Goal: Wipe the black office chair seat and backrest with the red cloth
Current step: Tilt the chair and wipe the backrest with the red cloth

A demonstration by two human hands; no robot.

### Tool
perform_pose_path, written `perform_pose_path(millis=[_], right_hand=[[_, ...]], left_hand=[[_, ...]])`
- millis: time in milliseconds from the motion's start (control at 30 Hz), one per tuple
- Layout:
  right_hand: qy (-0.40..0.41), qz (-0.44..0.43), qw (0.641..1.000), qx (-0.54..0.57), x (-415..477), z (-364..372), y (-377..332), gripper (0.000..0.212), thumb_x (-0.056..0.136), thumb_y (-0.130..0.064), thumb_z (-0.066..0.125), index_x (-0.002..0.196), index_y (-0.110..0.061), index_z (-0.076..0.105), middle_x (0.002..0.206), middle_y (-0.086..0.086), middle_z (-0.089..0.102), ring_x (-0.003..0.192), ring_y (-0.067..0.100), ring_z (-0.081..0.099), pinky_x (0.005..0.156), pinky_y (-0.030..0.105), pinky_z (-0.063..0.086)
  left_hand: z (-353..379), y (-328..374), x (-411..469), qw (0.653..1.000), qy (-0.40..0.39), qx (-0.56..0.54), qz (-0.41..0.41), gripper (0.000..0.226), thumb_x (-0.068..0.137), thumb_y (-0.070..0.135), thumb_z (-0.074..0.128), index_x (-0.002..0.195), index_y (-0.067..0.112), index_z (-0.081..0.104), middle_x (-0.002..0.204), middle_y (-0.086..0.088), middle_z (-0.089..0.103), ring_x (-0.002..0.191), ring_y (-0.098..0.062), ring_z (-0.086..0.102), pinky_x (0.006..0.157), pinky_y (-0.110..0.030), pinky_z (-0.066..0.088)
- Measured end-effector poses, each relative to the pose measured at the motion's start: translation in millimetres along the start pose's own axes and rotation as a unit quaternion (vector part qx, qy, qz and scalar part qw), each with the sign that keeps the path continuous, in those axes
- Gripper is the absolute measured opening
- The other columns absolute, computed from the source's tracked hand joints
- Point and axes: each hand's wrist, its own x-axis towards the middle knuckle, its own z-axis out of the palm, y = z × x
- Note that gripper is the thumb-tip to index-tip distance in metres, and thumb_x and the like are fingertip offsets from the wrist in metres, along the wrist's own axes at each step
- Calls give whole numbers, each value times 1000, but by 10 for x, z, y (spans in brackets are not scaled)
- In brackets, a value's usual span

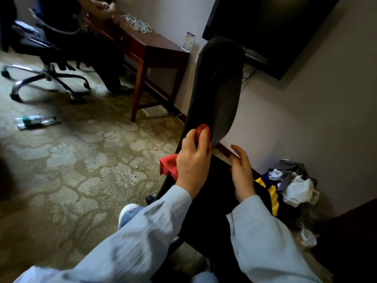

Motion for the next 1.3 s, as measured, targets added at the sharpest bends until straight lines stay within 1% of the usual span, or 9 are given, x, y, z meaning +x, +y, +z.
perform_pose_path(millis=[100, 233, 333, 500, 633, 733, 933, 1067, 1300], right_hand=[[-69, 8, 998, -5, 63, 30, -8, 37, 96, -8, 39, 119, -35, 47, 126, -3, 51, 116, 16, 50, 98, 32, 42], [-136, 31, 990, 12, 177, 82, -44, 50, 96, -12, 44, 131, -47, 37, 140, -1, 45, 126, 21, 46, 105, 45, 40], [-159, -9, 987, -9, 311, 159, -196, 56, 94, -16, 48, 121, -63, 34, 147, -1, 38, 133, 23, 39, 108, 48, 36], [-234, -51, 969, -64, 438, 295, -363, 62, 93, -23, 52, 136, -56, 23, 150, -6, 31, 136, 20, 33, 110, 45, 33], [-236, -63, 964, -108, 452, 311, -332, 71, 92, -25, 56, 141, -54, 13, 153, -7, 25, 140, 22, 26, 112, 49, 29], [-234, -82, 962, -118, 469, 313, -319, 72, 92, -23, 56, 139, -56, 12, 153, -7, 25, 140, 20, 26, 114, 47, 27], [-267, -81, 952, -124, 513, 264, -315, 67, 90, -31, 57, 122, -75, 19, 154, -9, 23, 141, 20, 25, 111, 54, 29], [-271, -76, 951, -129, 534, 256, -288, 69, 97, -15, 47, 128, -68, 16, 155, -9, 23, 141, 17, 25, 112, 47, 30], [-265, -57, 950, -153, 526, 261, -207, 73, 96, -13, 49, 139, -57, 10, 155, -10, 21, 142, 20, 23, 113, 44, 28]], left_hand=[[42, -20, -30, 1000, -2, -7, -9, 40, 83, 10, 63, 122, 10, 54, 111, -19, 57, 87, -32, 63, 64, -34, 57], [19, -101, -6, 1000, -4, -31, 0, 37, 83, 15, 62, 120, 11, 56, 110, -19, 57, 87, -28, 63, 63, -29, 56], [-26, -161, -57, 999, -38, -36, -4, 35, 84, 19, 57, 118, 12, 58, 111, -18, 57, 88, -29, 62, 62, -31, 56], [-78, -294, -334, 993, -117, -23, -26, 41, 77, 23, 51, 118, 19, 51, 116, -12, 50, 83, -30, 64, 57, -31, 55], [-161, -489, -601, 978, -164, -73, -110, 46, 74, 14, 64, 119, 18, 54, 117, -11, 50, 91, -31, 62, 71, -22, 46], [-265, -499, -609, 970, -108, -125, -178, 41, 77, 16, 66, 117, 18, 56, 115, -9, 49, 95, -22, 58, 80, -15, 39], [-61, -168, -216, 977, -20, -162, -133, 39, 85, 22, 55, 123, 11, 53, 122, -15, 47, 111, -18, 48, 96, -17, 37], [185, -165, -290, 985, -21, -138, -100, 41, 86, 17, 53, 126, 14, 47, 128, -9, 38, 111, -26, 49, 98, -27, 39], [278, -394, -641, 999, -20, -44, -14, 33, 86, 20, 52, 120, 20, 51, 126, -8, 42, 83, -27, 56, 72, -31, 48]])
